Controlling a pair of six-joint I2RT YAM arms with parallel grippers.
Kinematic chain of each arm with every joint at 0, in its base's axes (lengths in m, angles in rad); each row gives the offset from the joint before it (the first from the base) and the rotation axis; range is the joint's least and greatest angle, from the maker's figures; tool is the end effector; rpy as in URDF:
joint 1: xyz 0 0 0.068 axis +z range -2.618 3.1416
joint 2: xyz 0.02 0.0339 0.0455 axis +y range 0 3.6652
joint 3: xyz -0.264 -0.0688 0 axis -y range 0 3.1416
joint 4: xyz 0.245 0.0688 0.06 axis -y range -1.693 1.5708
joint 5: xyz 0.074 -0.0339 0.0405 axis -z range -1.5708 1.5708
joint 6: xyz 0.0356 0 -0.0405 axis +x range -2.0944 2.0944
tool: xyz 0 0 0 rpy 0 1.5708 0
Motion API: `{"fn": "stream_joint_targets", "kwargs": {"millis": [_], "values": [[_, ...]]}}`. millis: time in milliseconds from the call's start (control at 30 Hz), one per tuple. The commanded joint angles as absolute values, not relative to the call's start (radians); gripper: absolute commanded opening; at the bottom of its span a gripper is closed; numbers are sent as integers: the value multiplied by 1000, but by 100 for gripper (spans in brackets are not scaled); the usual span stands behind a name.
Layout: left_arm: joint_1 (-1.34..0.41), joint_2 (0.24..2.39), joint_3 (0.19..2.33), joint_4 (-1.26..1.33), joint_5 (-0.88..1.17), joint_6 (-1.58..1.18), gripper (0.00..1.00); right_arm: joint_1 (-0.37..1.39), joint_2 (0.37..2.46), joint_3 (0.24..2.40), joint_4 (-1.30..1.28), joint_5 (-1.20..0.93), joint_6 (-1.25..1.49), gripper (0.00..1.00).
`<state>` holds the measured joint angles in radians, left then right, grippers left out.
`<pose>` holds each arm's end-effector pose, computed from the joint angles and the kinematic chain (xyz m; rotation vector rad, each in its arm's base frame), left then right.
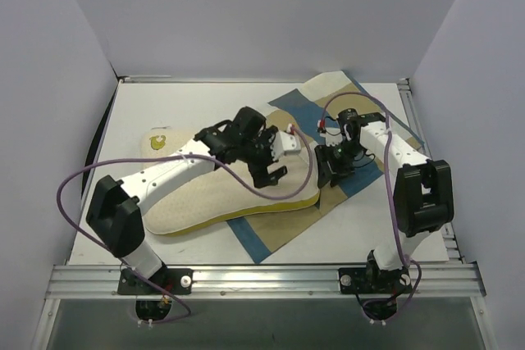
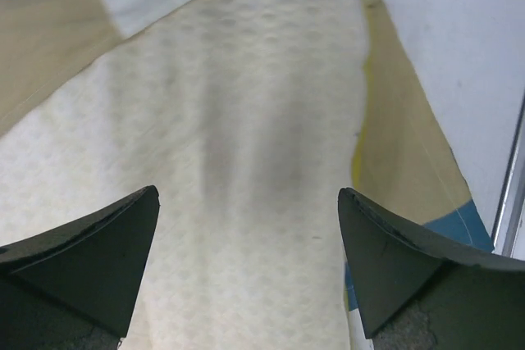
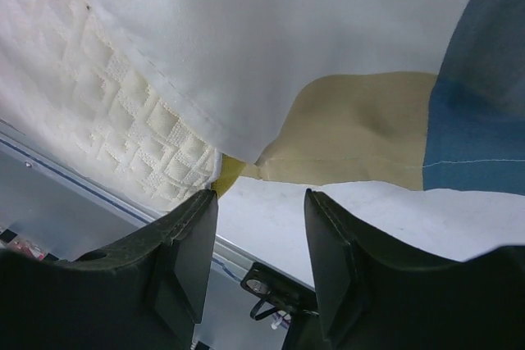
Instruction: Put the pillow into the pillowcase
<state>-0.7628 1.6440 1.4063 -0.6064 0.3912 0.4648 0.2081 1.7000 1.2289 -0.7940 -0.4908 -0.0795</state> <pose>0.2527 -0.2603 0.2975 1.5381 1.8675 -0.6089 0.3207 0.0849 0.2171 -0.5050 2.7384 0.7230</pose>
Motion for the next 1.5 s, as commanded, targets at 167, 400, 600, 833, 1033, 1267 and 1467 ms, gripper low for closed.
{"fn": "stream_joint_targets", "kwargs": {"millis": [167, 400, 600, 833, 1033, 1267, 1467], "values": [[-931, 1680, 1258, -510, 213, 651, 97, 224, 1649, 1128, -733, -499, -101, 50], [-920, 1741, 1270, -465, 199, 591, 96, 265, 1710, 1089, -623, -479, -95, 48], [-905, 1759, 1267, -437, 202, 566, 84, 273, 1750, 1077, -575, -428, -77, 26], [-805, 1844, 1336, -440, 225, 450, 35, 272, 1668, 1049, -600, -419, -71, 1], [-683, 1879, 1414, -453, 299, 312, 0, 275, 1563, 1072, -666, -494, -68, 0], [-709, 1841, 1524, -428, 342, 154, 0, 342, 1557, 1147, -686, -601, -49, 0], [-776, 1833, 1592, -329, 255, -26, 0, 380, 1534, 1203, -704, -650, -35, 0]]}}
